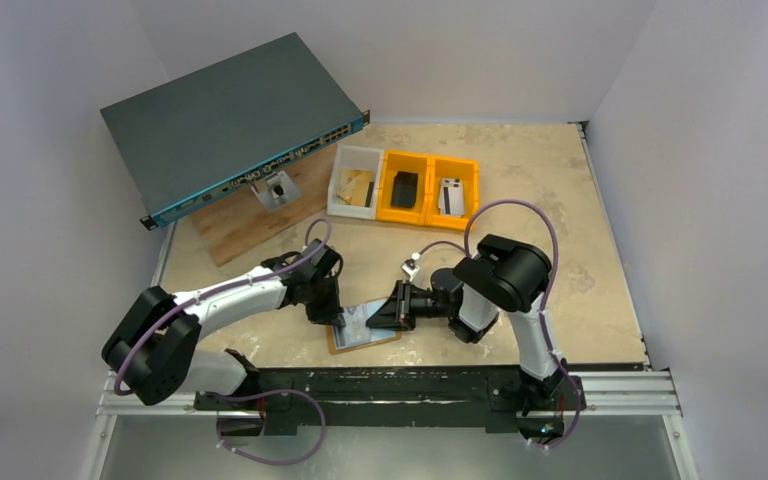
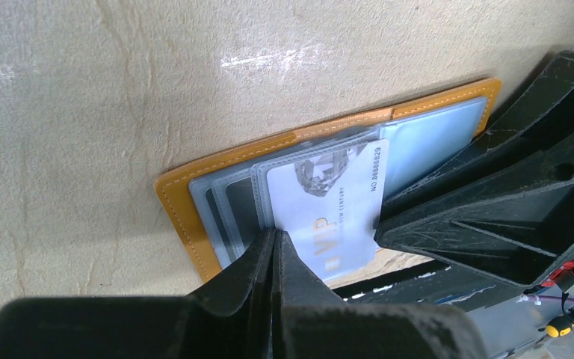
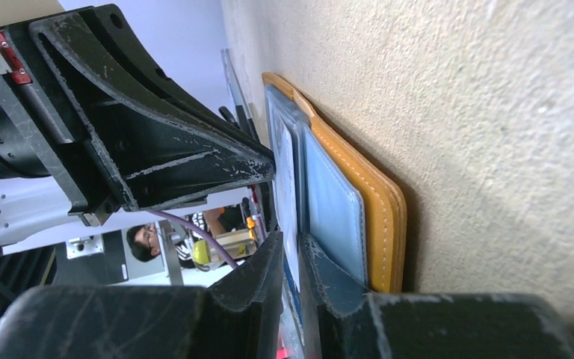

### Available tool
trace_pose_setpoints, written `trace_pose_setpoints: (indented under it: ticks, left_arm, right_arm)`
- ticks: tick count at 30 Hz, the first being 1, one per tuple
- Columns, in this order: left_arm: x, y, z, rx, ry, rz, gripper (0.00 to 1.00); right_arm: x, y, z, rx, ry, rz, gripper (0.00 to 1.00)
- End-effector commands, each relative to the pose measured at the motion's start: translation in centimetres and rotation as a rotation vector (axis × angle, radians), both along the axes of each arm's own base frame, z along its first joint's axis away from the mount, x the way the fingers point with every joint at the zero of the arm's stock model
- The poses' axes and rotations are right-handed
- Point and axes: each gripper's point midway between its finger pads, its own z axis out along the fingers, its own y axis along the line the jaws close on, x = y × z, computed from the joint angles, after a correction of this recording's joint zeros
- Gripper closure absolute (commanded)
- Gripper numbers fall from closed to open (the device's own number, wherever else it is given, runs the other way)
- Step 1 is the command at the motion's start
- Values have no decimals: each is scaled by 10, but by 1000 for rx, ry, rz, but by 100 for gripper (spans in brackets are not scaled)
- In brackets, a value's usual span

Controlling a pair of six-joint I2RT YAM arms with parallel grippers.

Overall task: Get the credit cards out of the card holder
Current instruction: Remove the credit card from the card holder.

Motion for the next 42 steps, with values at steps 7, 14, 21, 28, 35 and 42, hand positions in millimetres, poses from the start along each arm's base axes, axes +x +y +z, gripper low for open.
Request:
trace_pose_setpoints:
  ticks: [7,14,21,28,35,42]
  left_arm:
    - [-9,20,-23,100,29,13,100]
    - [-9,19,-24,93,31,10,100]
    - [-10,22,-24,111,36,11,100]
    - [-13,31,-26,149,42,11,100]
    - [-14,34,-27,158,41,10,100]
    - [-13,31,-25,145,40,4,100]
  right_arm:
    - [11,1,-24,-157,-18,-26,87]
    - [12,2,-26,-156,-16,-25,92]
    - [10,0,-20,-148,-26,-27,100]
    - [12,-15,-26,-222,-39,-85,100]
    - [11,-29,-32,-255,-33,-118,100]
    - [11,-24,-30,-229,-42,-96,73]
